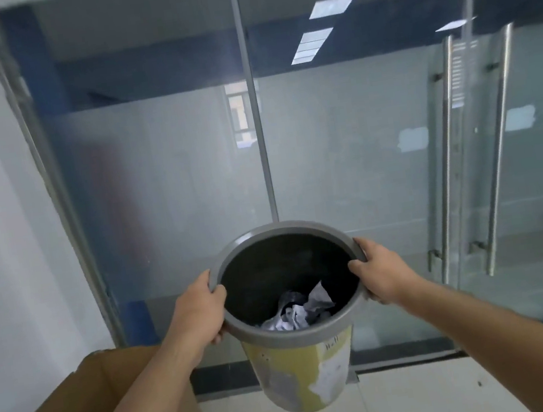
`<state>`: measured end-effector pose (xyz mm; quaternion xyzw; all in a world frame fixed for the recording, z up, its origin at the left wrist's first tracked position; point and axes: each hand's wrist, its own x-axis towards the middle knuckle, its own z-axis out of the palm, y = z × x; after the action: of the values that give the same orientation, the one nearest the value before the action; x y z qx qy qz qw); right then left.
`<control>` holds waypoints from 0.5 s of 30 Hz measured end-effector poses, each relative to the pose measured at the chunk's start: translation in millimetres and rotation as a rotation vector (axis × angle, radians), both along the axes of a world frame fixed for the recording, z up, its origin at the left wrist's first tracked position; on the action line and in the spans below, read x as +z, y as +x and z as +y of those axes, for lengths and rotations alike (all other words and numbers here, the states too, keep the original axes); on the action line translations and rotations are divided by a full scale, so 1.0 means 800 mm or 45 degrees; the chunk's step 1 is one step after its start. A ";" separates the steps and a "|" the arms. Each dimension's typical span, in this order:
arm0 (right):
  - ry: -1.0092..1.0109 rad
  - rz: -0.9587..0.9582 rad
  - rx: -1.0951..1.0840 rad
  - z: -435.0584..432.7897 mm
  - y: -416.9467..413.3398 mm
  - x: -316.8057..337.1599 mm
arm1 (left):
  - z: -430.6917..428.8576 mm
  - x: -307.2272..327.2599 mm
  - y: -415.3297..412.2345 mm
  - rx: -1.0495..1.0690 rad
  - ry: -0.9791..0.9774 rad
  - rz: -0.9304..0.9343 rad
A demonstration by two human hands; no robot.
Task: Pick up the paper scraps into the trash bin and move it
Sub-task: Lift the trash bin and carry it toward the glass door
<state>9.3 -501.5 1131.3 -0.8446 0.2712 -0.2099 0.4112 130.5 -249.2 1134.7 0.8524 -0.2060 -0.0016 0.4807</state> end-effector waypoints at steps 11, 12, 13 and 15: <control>0.082 -0.058 -0.065 0.001 -0.025 0.015 | -0.013 0.033 -0.003 -0.121 0.013 0.010; 0.070 -0.065 -0.089 -0.003 -0.035 0.018 | -0.024 0.037 -0.003 -0.151 0.002 0.011; 0.056 -0.073 -0.120 -0.009 -0.046 0.021 | -0.037 0.042 -0.002 -0.189 -0.009 0.011; 0.038 -0.090 -0.205 -0.024 -0.073 0.028 | -0.071 0.049 -0.005 -0.259 -0.027 -0.012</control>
<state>-49.4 -520.6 1153.8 -0.8058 0.3267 -0.2680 0.4149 126.6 -306.3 1173.8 0.8219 -0.2938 -0.0440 0.4861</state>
